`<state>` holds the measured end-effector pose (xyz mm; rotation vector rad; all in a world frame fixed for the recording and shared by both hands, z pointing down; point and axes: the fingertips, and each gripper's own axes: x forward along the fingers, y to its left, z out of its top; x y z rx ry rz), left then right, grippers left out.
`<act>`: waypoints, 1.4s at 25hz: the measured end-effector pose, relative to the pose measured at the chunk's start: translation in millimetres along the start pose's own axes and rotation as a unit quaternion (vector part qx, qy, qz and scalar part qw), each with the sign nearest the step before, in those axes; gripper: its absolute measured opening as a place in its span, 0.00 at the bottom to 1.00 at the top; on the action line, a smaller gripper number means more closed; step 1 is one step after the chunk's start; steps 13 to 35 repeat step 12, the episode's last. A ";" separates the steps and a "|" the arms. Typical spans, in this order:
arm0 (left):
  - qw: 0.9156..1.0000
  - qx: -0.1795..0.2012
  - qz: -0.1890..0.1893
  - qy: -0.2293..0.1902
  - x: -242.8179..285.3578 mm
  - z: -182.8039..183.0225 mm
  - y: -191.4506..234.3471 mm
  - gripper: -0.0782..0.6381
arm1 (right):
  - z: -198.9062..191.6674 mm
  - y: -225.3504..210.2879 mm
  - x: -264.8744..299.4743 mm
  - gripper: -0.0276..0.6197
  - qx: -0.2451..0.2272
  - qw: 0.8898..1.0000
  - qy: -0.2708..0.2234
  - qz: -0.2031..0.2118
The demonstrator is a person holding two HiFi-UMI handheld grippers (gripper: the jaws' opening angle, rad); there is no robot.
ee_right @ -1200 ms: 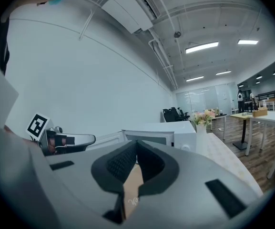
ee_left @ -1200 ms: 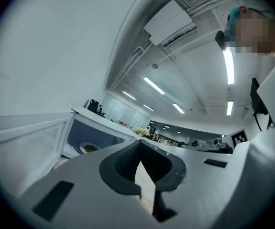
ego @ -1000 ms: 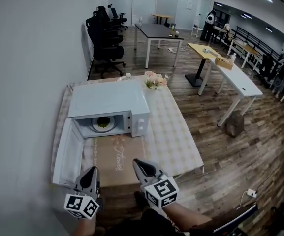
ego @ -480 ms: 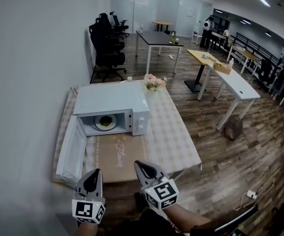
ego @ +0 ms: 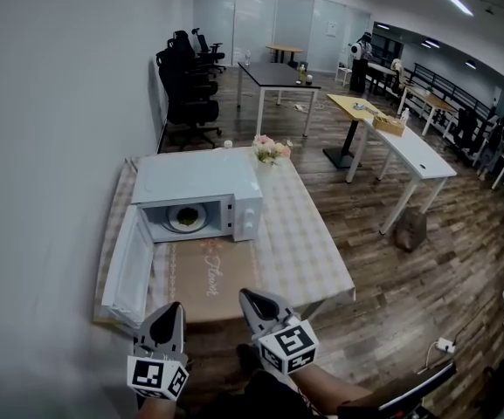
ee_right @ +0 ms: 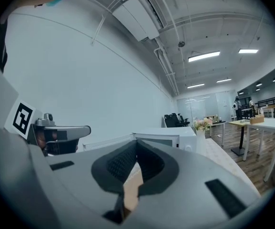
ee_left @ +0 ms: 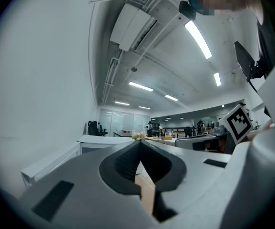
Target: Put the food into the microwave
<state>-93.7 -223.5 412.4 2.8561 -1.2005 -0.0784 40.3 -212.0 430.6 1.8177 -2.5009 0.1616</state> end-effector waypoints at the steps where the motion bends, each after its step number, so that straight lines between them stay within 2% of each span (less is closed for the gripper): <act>1: 1.000 0.000 -0.001 -0.001 -1.3 0.8 -1.6 0.12 | 0.7 1.2 -0.9 0.05 0.001 1.000 -0.001 0.002; 8: 1.000 0.001 0.001 -0.001 -2.3 6.0 -4.4 0.12 | 8.3 6.8 -3.5 0.05 -0.019 1.000 -0.010 0.008; 35: 1.000 0.005 0.003 0.004 -4.8 6.0 -8.2 0.12 | 7.2 4.1 -6.2 0.05 -0.013 1.000 -0.006 0.004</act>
